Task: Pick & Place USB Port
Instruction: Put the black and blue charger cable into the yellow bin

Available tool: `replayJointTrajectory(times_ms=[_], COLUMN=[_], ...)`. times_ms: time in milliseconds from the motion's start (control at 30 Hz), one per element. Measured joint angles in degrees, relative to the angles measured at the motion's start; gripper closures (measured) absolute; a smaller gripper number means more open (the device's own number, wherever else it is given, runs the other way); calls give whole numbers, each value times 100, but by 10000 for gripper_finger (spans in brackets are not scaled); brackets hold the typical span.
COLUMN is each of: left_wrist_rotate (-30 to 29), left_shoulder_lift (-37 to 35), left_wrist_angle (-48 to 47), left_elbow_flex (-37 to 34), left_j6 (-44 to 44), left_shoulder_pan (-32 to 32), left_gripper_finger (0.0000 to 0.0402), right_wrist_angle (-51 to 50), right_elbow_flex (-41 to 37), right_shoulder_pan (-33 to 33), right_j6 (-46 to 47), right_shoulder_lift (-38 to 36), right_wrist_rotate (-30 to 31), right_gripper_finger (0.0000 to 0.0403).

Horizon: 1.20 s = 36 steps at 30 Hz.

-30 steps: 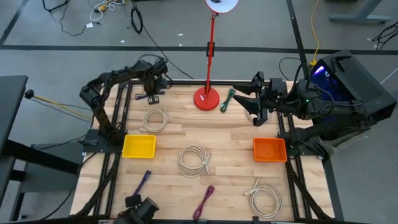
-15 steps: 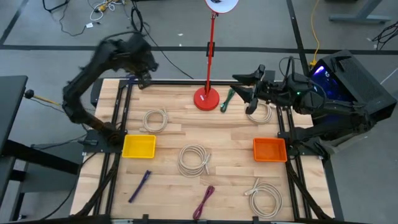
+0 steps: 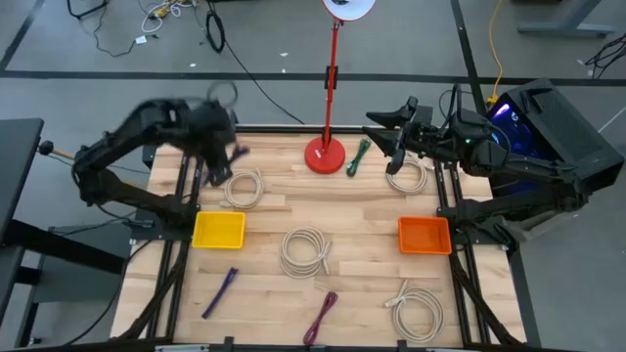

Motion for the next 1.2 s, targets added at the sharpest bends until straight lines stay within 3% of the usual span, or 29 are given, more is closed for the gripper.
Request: replayJointTrajectory(times_ms=[167,333,533,1200], left_wrist_rotate=[346,524,490,281], left_shoulder_lift=[-116,-119,-236,-270], left_wrist_angle=[-16,59,1060,2429], left_elbow_flex=[-1278,-2098,-2906,-4541], left_j6=[-566,-1053,-1555,-1740], left_shoulder_pan=[-727,-1321,-1842,-2226], left_gripper_finger=[387,387,387,387], right_wrist_angle=[0,-2,-87,-207], right_elbow_flex=[0,0,0,0], right_shoulder_pan=[0,2,0,2], right_j6=[-25,-108,-111,4], right_shoulder_lift=[-2,0,0,-1], right_wrist_rotate=[-1,-1,-1,-1], right_gripper_finger=[215,215,215,215])
